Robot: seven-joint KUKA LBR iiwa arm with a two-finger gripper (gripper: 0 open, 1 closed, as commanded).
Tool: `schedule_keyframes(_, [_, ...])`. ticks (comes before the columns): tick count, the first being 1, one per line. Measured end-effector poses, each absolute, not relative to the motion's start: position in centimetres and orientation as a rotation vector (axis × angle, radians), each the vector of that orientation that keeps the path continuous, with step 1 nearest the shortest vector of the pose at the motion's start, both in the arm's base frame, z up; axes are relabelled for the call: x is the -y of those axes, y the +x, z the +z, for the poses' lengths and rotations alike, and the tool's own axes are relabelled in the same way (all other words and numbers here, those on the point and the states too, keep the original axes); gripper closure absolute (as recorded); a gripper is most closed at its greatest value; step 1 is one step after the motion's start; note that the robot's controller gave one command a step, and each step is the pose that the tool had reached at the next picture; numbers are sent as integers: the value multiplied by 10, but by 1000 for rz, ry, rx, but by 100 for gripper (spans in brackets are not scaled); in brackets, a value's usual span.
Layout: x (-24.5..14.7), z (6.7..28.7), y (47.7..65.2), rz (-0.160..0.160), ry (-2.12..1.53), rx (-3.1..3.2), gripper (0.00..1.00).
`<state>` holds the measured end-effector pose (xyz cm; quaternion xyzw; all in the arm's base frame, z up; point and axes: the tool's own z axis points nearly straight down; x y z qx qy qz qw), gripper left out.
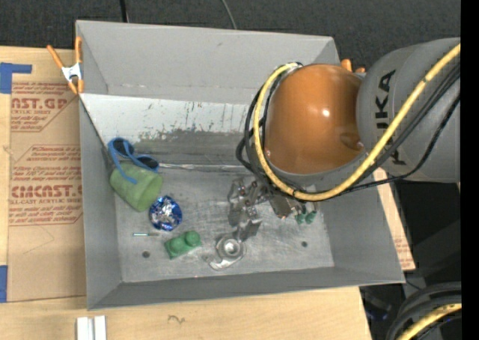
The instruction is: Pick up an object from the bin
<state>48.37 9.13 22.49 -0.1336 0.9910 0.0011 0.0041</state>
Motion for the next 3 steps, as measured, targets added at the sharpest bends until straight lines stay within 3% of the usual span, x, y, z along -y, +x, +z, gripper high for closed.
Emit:
schedule_keyframes(1, [-89,96,484,0,-119,-3146,100])
schedule_keyframes(2, [-89,100,485,2,-119,-3140,0])
schedule_keyframes(3, [-42,113,486,-1,20,-3141,0])
